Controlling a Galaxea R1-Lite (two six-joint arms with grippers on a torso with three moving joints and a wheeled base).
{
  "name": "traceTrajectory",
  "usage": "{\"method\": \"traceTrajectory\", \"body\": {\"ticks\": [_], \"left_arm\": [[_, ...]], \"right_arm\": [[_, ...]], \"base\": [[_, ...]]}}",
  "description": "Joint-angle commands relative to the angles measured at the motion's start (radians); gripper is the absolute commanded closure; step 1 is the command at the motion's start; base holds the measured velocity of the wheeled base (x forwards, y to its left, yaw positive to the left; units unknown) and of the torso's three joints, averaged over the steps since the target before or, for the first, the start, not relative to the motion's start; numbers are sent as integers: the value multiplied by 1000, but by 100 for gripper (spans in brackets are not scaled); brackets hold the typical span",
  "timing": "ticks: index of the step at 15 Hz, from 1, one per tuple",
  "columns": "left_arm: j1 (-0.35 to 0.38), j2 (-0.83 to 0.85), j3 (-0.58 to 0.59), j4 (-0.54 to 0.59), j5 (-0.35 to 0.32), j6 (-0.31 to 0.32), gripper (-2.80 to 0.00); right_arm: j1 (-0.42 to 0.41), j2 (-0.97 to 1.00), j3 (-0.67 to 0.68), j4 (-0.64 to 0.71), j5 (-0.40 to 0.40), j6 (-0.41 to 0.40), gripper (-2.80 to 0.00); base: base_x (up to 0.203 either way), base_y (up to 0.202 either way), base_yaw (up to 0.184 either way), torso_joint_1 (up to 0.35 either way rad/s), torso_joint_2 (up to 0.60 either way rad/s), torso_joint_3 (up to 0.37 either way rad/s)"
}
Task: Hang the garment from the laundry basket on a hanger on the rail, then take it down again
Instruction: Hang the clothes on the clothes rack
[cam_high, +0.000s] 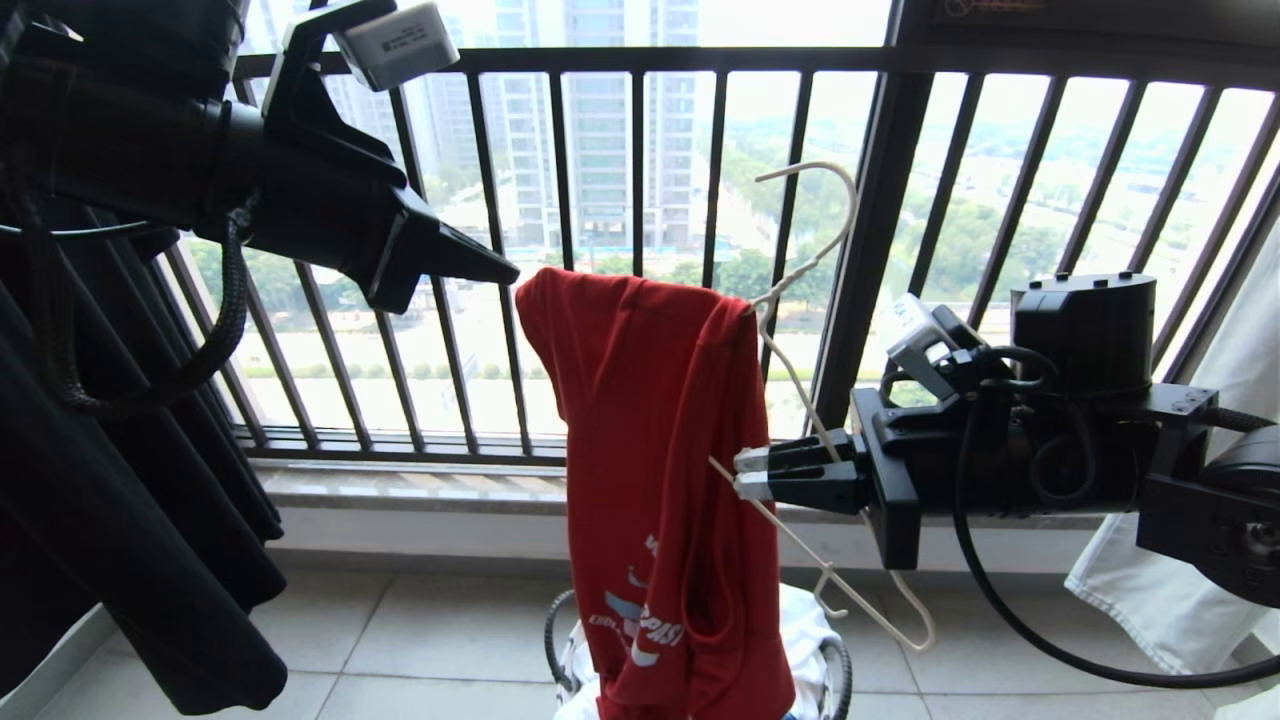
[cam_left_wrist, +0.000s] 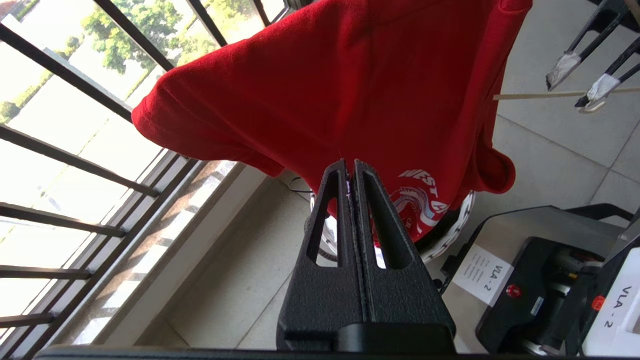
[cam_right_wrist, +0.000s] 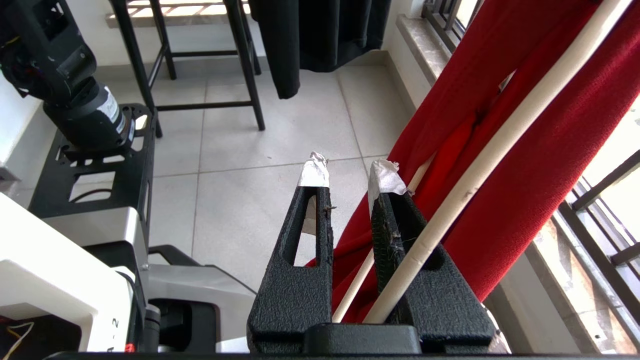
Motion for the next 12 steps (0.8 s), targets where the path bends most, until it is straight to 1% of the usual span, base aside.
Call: {"method": "traceTrajectory", "body": {"ticks": [1, 3, 5, 12], "left_arm": [[17, 87, -41, 62, -4, 187, 0], [18, 90, -40, 65, -3, 204, 0], [16, 67, -37, 69, -5, 205, 0], [13, -48, 65, 69, -3, 205, 0]], "right_arm": [[10, 29, -28, -4, 9, -5, 0], [22, 41, -39, -3, 22, -33, 0], [44, 48, -41, -3, 22, -35, 0], [110, 58, -19, 7, 17, -50, 0]], "base": [[0, 0, 0, 0, 0, 0], [0, 0, 0, 0, 0, 0], [0, 0, 0, 0, 0, 0], [0, 0, 0, 0, 0, 0]]}}
